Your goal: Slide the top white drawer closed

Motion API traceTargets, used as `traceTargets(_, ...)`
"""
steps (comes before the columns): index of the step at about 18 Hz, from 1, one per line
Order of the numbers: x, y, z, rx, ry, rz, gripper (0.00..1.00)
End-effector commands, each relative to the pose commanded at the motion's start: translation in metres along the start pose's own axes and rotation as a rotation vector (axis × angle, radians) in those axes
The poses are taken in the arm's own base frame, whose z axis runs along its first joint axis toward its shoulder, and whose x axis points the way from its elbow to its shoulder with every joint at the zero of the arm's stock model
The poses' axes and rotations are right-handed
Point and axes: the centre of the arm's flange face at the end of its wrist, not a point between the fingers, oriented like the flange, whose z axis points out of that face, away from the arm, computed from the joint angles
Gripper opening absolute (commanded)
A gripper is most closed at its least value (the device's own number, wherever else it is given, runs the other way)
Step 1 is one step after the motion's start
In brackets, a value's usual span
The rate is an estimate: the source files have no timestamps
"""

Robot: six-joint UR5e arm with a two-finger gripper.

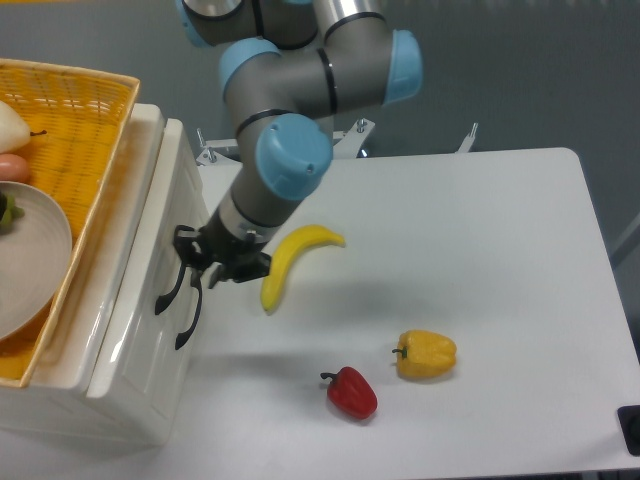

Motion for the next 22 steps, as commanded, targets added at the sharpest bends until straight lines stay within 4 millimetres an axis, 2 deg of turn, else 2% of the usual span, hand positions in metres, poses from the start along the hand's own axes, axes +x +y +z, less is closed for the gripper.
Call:
traceTargets(3,-0.045,0.002,-0.017,0.043,-0.033,-0.043,0.58)
traceTargets(5,-0.078,0.006,-0.033,0.068,-0.097,-0.04,0.67)
traceTargets(6,-0.093,0.008,-0.043,0.08,-0.132,-0.024,0.8)
traceTargets(7,-0.107,0.01,-0.054,0.092,-0.171,0.004,1.0)
traceTargets(11,-0.16,0.019,-0.077,0.081,-0.297,0.107,1.0)
traceTargets(14,-0.189,0.022,-0.068,0.008,-0.356,0.218,1.0)
traceTargets(17,-0.245,0.036,-0.064,-0.051,-0.395,0.31,1.0)
traceTargets(19,-0.263,0.039,-0.063,-0.102,-0.414,0.389,1.0)
traceTargets(20,-0.282,0.048,-0.068,-0.128,-0.426,0.388,1.0)
traceTargets(22,-0.304,0.048,-0.065,-0.165,-0.446,0.408,1.0)
